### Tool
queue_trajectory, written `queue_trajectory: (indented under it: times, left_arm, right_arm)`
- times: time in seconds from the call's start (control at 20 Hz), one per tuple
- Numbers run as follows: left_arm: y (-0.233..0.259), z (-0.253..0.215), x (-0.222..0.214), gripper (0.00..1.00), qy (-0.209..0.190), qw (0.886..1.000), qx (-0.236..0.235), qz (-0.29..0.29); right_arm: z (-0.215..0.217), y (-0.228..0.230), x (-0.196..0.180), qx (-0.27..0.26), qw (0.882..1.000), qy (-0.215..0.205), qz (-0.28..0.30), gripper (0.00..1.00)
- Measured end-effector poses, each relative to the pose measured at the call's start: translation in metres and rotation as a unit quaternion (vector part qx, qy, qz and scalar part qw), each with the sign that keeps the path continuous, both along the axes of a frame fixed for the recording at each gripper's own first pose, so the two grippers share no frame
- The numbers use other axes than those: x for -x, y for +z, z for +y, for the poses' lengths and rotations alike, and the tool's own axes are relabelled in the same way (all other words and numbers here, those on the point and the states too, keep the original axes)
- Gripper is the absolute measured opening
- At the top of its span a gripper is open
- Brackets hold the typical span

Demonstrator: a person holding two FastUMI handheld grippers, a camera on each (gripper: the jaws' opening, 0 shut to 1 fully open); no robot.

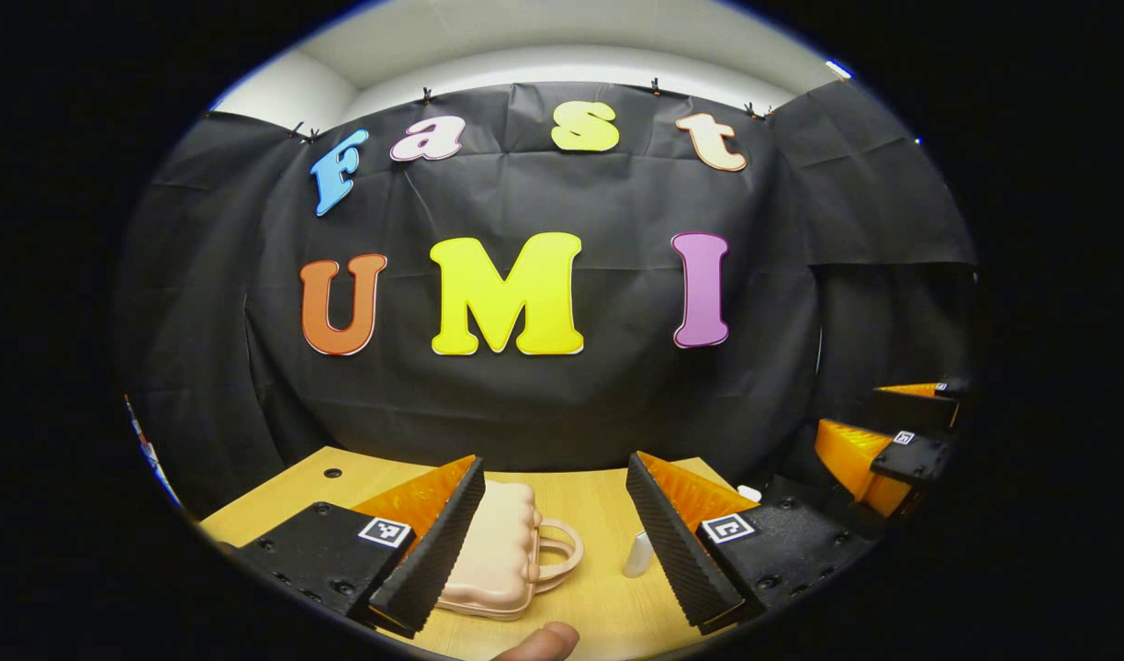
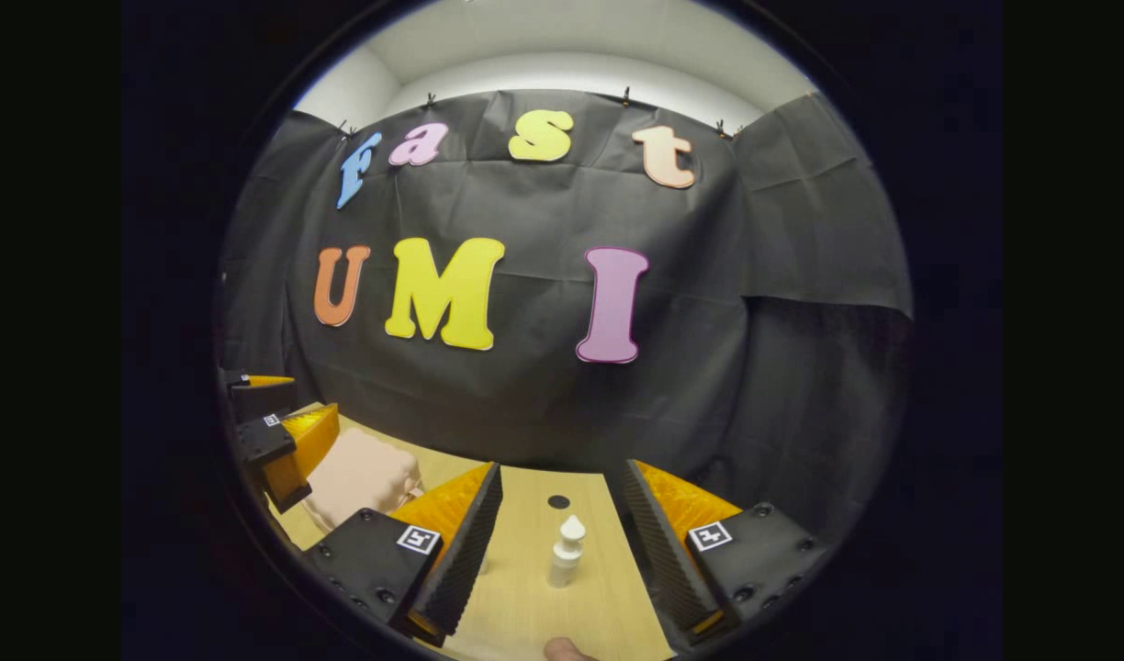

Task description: First open the suitcase, pack the skin care products into it, and then close the suitcase.

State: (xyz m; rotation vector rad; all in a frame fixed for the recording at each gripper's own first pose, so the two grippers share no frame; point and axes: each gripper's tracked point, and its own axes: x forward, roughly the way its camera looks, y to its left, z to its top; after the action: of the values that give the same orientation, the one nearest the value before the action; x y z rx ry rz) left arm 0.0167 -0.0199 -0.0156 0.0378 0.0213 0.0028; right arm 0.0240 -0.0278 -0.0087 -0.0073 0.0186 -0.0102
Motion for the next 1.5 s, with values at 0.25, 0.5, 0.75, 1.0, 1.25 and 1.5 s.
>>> queue_trajectory:
  times: [0.25, 0.5, 0.75, 1.0, 1.25, 1.5]
  left_arm:
    - [-0.043, 0.004, -0.02, 0.99, 0.004, 0.998, -0.058, 0.014]
    - [-0.103, 0.003, -0.039, 0.99, -0.003, 0.987, -0.154, 0.046]
    - [-0.161, -0.012, -0.057, 0.98, -0.041, 0.951, -0.297, 0.075]
    - [-0.201, -0.019, -0.074, 0.98, -0.041, 0.888, -0.45, 0.083]
    - [-0.224, -0.017, -0.108, 0.96, -0.013, 0.817, -0.571, 0.082]
    - [-0.226, -0.005, -0.12, 0.71, 0.018, 0.769, -0.631, 0.099]
  right_arm:
    - [-0.022, -0.011, 0.001, 0.009, 1.0, -0.019, 0.01, 0.79]
    - [-0.064, -0.022, 0.005, 0.007, 0.998, -0.057, 0.016, 0.79]
    - [-0.101, -0.032, 0.01, -0.006, 0.995, -0.094, 0.02, 0.79]
    - [-0.131, -0.056, 0.017, -0.023, 0.992, -0.117, 0.038, 0.8]
    - [-0.146, -0.075, 0.012, -0.01, 0.994, -0.099, 0.054, 0.79]
    - [-0.161, -0.078, 0.005, -0.012, 0.995, -0.078, 0.058, 0.79]
